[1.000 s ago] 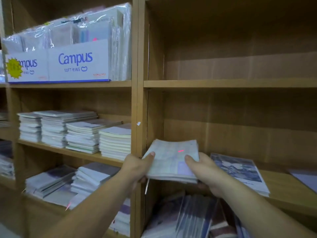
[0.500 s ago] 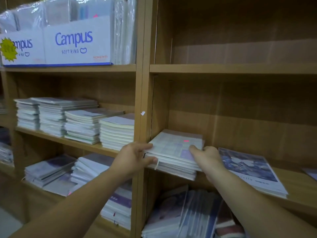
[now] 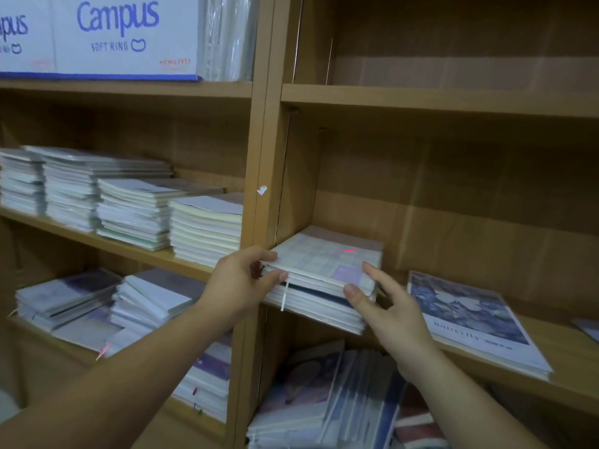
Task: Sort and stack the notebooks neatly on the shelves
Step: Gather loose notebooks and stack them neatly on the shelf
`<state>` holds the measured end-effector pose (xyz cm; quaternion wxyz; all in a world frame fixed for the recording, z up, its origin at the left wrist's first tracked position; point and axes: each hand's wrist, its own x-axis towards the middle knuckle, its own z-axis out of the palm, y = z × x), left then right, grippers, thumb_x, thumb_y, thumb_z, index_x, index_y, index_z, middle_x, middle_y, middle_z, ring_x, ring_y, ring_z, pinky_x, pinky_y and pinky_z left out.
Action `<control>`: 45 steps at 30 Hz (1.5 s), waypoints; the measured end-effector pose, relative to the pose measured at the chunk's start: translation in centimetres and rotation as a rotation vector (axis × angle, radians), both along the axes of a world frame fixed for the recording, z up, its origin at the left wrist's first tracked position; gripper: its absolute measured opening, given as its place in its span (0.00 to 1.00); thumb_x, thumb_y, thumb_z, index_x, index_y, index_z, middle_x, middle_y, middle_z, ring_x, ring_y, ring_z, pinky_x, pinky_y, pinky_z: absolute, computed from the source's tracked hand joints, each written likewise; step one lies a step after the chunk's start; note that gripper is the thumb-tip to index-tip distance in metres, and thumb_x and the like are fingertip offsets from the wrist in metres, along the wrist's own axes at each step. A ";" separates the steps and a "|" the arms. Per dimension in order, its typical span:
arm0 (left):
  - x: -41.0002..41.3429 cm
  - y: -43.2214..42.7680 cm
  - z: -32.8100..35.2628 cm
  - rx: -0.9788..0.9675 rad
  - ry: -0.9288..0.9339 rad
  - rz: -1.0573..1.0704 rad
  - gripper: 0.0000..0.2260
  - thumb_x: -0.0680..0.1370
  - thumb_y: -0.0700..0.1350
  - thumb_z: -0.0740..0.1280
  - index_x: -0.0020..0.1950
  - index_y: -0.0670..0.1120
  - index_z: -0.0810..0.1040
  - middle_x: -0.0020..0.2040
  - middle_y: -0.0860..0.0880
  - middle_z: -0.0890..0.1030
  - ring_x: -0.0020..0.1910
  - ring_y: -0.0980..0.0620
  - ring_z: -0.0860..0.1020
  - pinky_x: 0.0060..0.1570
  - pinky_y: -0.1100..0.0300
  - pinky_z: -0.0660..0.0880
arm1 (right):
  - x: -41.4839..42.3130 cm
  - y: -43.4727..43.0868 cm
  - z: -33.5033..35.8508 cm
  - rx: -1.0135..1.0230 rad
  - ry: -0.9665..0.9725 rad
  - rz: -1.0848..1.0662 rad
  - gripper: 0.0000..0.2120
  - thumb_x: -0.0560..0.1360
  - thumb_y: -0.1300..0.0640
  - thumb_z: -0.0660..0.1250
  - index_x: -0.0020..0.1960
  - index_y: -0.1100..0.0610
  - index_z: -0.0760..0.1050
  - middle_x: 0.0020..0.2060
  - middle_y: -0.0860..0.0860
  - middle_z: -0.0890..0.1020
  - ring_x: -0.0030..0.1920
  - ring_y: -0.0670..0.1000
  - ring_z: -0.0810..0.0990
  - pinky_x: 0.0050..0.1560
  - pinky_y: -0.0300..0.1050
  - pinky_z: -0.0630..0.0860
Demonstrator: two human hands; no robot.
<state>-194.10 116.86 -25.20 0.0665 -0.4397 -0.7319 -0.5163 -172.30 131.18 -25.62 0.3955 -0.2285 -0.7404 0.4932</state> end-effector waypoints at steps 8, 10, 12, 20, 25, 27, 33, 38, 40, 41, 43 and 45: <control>-0.1 -0.2 -0.2 0.045 -0.043 -0.046 0.17 0.74 0.54 0.76 0.62 0.58 0.81 0.48 0.58 0.80 0.47 0.59 0.79 0.48 0.62 0.78 | 0.8 1.1 -0.6 -0.081 0.145 -0.003 0.29 0.65 0.49 0.80 0.65 0.45 0.80 0.62 0.42 0.81 0.58 0.30 0.77 0.47 0.22 0.73; 0.0 -0.4 -0.3 0.043 -0.061 -0.067 0.19 0.75 0.54 0.76 0.66 0.57 0.79 0.50 0.59 0.80 0.49 0.60 0.79 0.49 0.62 0.78 | 1.0 1.1 -0.8 -0.071 0.155 0.006 0.31 0.64 0.50 0.81 0.67 0.45 0.79 0.60 0.40 0.81 0.56 0.29 0.78 0.48 0.23 0.74; 0.0 -0.4 -0.5 0.036 -0.098 -0.070 0.24 0.75 0.55 0.75 0.70 0.56 0.77 0.54 0.60 0.79 0.52 0.60 0.79 0.51 0.64 0.77 | 0.8 0.9 -1.2 -0.053 0.138 0.024 0.33 0.65 0.49 0.80 0.69 0.42 0.77 0.63 0.38 0.79 0.61 0.33 0.77 0.54 0.27 0.75; 1.4 0.4 -1.8 0.144 -0.284 -0.090 0.25 0.78 0.50 0.73 0.74 0.52 0.73 0.61 0.58 0.80 0.58 0.63 0.77 0.49 0.74 0.70 | 0.2 0.9 -0.2 -0.005 0.059 -0.034 0.31 0.73 0.46 0.75 0.74 0.41 0.70 0.69 0.44 0.74 0.67 0.43 0.71 0.56 0.32 0.69; 1.0 1.0 -0.2 0.062 -0.177 0.054 0.13 0.79 0.52 0.71 0.64 0.55 0.81 0.53 0.60 0.84 0.49 0.67 0.77 0.45 0.70 0.71 | 0.2 1.6 0.0 -0.058 0.053 -0.056 0.31 0.71 0.47 0.77 0.73 0.41 0.72 0.63 0.43 0.75 0.63 0.43 0.73 0.60 0.40 0.70; 0.9 1.4 0.1 0.062 -0.164 0.117 0.08 0.78 0.54 0.72 0.56 0.57 0.84 0.46 0.61 0.84 0.46 0.65 0.78 0.46 0.64 0.76 | -0.1 2.0 -0.3 -0.104 0.082 -0.098 0.33 0.67 0.45 0.80 0.70 0.41 0.75 0.63 0.46 0.80 0.63 0.45 0.77 0.64 0.44 0.73; 0.7 2.0 -1.4 0.089 -0.254 -0.043 0.12 0.83 0.46 0.65 0.65 0.58 0.79 0.58 0.60 0.81 0.60 0.60 0.77 0.49 0.71 0.71 | -1.1 1.9 -0.4 -0.124 0.097 -0.144 0.33 0.70 0.47 0.79 0.72 0.40 0.71 0.69 0.50 0.77 0.66 0.49 0.77 0.70 0.50 0.73; 1.0 1.2 -1.2 0.011 -0.128 -0.047 0.18 0.83 0.48 0.64 0.73 0.58 0.73 0.64 0.56 0.77 0.59 0.59 0.74 0.52 0.72 0.70 | -1.0 1.6 -0.2 -0.142 0.063 -0.119 0.32 0.76 0.52 0.75 0.76 0.42 0.68 0.72 0.50 0.74 0.69 0.49 0.74 0.66 0.44 0.71; 1.3 1.1 -0.8 -0.115 0.049 0.030 0.21 0.83 0.50 0.64 0.76 0.58 0.70 0.65 0.55 0.74 0.61 0.56 0.71 0.60 0.65 0.69 | -0.6 2.0 0.2 -0.189 0.059 -0.119 0.32 0.74 0.56 0.77 0.74 0.44 0.71 0.68 0.50 0.78 0.66 0.49 0.78 0.65 0.44 0.72; 1.5 1.2 -0.7 -0.157 0.134 0.062 0.21 0.83 0.50 0.64 0.77 0.57 0.69 0.67 0.56 0.74 0.63 0.55 0.69 0.63 0.62 0.69 | -0.5 2.3 0.3 -0.221 0.059 -0.117 0.32 0.73 0.58 0.78 0.73 0.45 0.73 0.66 0.51 0.80 0.63 0.49 0.80 0.66 0.45 0.73; 1.9 1.2 -0.1 -0.147 0.315 0.147 0.20 0.81 0.49 0.65 0.74 0.54 0.72 0.65 0.56 0.76 0.63 0.53 0.69 0.63 0.58 0.71 | -0.4 2.9 0.5 -0.283 0.074 -0.109 0.32 0.71 0.62 0.79 0.72 0.48 0.74 0.60 0.52 0.84 0.58 0.49 0.84 0.68 0.51 0.75; 2.3 1.2 1.2 -0.111 0.476 0.156 0.18 0.81 0.49 0.66 0.71 0.53 0.75 0.63 0.55 0.76 0.62 0.52 0.70 0.62 0.56 0.72 | -0.4 3.3 0.5 -0.318 0.101 -0.101 0.33 0.70 0.64 0.78 0.72 0.51 0.74 0.56 0.51 0.86 0.54 0.49 0.85 0.66 0.54 0.77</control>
